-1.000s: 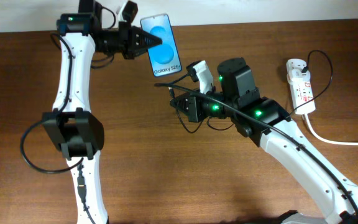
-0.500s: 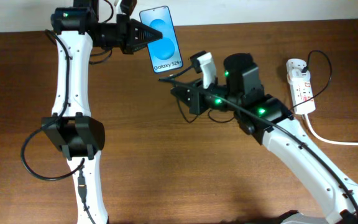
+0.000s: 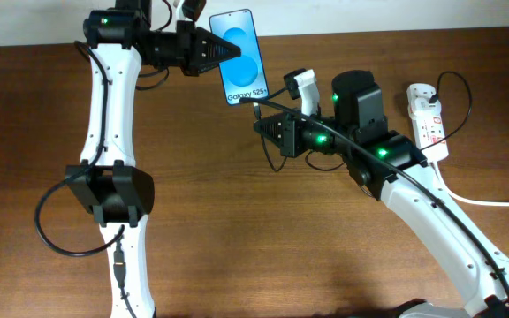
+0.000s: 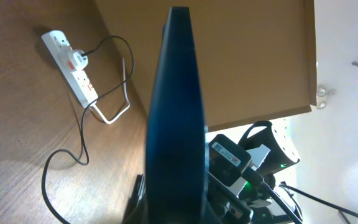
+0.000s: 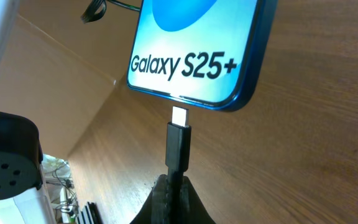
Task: Plug charger to phone and switch on socket
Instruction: 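Push the USB-C plug up into the phone's charging port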
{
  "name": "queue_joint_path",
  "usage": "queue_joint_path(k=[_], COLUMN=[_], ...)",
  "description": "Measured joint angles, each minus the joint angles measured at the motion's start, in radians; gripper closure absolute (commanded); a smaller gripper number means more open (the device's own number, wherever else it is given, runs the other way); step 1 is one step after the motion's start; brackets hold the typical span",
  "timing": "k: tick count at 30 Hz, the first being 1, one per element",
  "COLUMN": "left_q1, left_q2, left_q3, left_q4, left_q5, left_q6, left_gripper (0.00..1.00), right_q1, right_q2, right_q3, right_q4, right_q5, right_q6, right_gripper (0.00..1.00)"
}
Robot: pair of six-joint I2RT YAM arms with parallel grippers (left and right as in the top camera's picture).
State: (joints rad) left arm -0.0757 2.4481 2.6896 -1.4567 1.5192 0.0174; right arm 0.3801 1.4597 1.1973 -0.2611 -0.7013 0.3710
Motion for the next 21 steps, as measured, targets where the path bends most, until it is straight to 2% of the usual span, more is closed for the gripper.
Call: queue_joint_path(k=[21], left_q1=[-0.036], left_q2=[0.000], left_q3=[0.000], left_q4=[0.041], left_q5=[0.000], left_q6=[0.000], left_gripper=[1.00], right_q1=[0.000], right_q2=[0.000], right_q3=[0.000], right_q4=[-0.022], right_q5=[-0.012], right_q6=[0.014], right_gripper=[0.96])
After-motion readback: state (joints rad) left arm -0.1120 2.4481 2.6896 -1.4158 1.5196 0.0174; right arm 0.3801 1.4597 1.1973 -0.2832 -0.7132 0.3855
